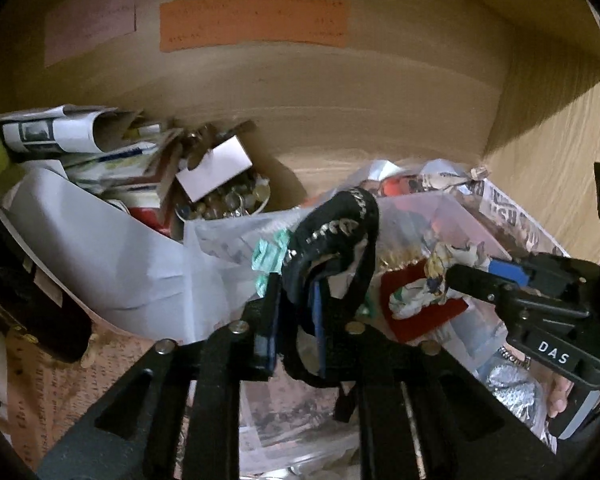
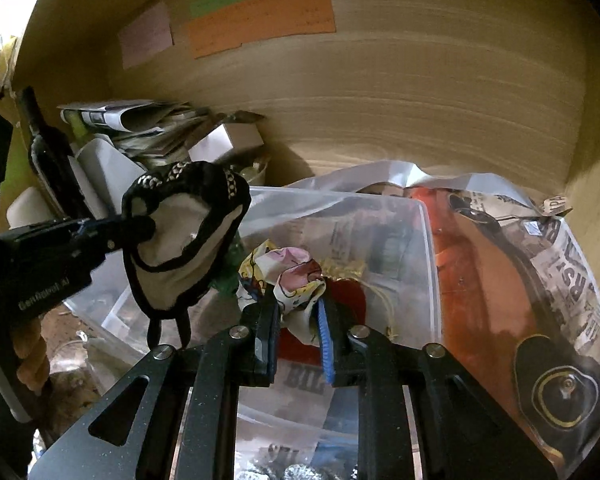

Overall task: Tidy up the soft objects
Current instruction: 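Carry both items over the clear box and release them inside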

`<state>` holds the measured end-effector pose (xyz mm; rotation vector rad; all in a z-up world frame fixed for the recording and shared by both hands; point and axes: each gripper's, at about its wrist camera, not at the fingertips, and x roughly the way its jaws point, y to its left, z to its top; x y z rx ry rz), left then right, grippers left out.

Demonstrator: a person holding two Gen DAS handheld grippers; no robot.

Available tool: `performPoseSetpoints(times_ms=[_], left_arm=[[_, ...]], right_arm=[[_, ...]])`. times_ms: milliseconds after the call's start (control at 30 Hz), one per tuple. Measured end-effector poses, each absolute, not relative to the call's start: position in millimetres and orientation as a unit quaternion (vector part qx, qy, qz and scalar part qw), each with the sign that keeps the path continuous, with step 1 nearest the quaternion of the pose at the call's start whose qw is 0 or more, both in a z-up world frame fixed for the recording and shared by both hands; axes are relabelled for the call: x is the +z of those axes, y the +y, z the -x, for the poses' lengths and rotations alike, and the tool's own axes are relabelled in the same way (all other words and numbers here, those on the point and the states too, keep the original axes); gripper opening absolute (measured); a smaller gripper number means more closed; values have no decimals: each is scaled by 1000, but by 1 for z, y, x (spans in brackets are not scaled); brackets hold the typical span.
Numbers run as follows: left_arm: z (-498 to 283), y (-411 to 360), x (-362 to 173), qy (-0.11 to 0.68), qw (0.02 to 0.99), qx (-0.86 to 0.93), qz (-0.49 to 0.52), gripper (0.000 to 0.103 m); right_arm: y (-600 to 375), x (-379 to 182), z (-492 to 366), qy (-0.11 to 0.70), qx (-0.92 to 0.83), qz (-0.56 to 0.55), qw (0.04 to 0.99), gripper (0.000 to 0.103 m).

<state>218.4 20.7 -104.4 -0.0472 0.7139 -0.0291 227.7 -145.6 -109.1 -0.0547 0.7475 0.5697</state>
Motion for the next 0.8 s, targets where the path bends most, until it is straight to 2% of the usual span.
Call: performPoseSetpoints(times_ms=[33,100,233,300,433,567,633,800], left_arm=[[-218,21,-105,351,936,-16,24,28],[-216,23,-104,352,935,-22,30,36],[-206,24,-98,350,935,-36,34,50],[-199,25,-94,346,937,-39,32,55],[-184,28,-83,331,942,-40,38,66],[-166,32,-69,313,948,-45,42,69],[-156,35,-64,303,951,-43,44,82],[-132,36,-59,289,955,-43,40,88]], right_arm=[[-146,-109,-228,361,274,27,891,26],[-146,-108,-227,358,268,27,894,44],[-149,-102,-224,347,267,26,899,58],[-151,-97,-222,338,267,21,902,70],[-158,-86,-214,318,264,16,910,74],[-168,-74,-200,294,255,16,921,79],[-173,-69,-192,284,252,18,925,80],[-188,-64,-172,267,245,16,932,83]])
